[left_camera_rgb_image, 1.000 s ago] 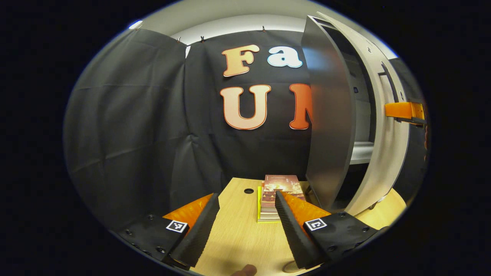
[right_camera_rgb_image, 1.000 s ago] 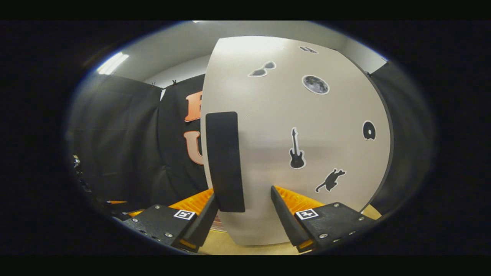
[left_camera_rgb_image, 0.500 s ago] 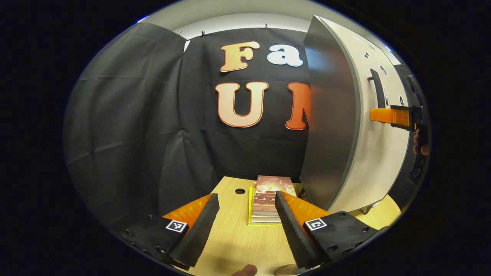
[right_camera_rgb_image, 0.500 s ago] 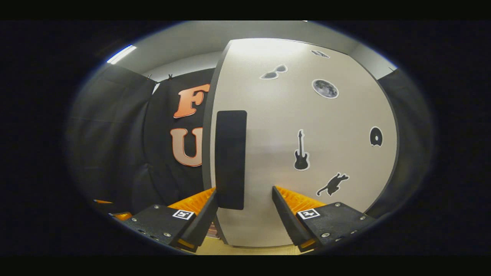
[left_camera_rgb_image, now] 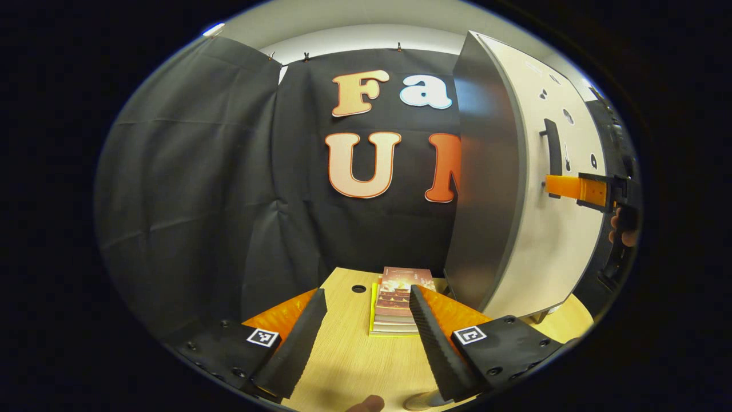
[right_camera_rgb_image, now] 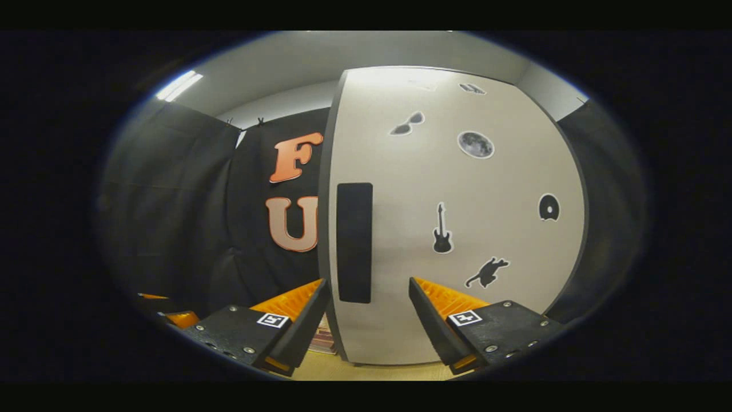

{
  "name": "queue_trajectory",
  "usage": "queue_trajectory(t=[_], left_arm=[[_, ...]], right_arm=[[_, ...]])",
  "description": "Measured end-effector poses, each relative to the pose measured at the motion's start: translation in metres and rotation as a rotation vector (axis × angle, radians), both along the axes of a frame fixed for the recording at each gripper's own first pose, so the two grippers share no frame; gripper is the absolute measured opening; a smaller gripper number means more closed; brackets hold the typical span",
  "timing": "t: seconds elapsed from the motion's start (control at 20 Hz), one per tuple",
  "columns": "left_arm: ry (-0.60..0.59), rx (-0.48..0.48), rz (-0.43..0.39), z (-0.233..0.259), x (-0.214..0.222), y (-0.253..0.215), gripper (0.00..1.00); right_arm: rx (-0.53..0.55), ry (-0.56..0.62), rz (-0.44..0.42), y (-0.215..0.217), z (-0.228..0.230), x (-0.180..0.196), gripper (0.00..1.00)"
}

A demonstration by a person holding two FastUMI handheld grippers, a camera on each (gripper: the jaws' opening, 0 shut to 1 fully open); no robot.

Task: Open the cabinet door with the right hand, grasp the bottle in the cabinet with the left hand and place it on the coaster, then close the cabinet door with the right hand.

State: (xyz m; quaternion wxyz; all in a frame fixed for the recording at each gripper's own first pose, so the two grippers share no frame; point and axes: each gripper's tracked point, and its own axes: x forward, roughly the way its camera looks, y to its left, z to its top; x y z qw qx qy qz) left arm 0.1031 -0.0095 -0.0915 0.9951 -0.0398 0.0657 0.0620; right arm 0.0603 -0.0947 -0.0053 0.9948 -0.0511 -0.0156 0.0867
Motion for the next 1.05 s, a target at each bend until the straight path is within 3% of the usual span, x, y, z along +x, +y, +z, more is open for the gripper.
queue_trajectory(t=[0.3, 0.6, 0.8, 1.05], left_arm=[[-0.051, -0.004, -0.028, 0.043, -0.052, -0.027, 0.95], [-0.079, 0.029, -0.077, 0.069, -0.112, -0.06, 0.95], [-0.099, 0.053, -0.095, 0.079, -0.15, -0.075, 0.95], [-0.126, 0.065, -0.113, 0.089, -0.18, -0.088, 0.95]], right_arm=[[0.045, 0.002, -0.04, -0.032, 0.02, -0.103, 0.87], [0.063, 0.053, -0.106, -0.068, 0.006, -0.215, 0.87], [0.062, 0.058, -0.14, -0.085, 0.0, -0.267, 0.87], [0.07, 0.052, -0.144, -0.091, 0.002, -0.299, 0.87]])
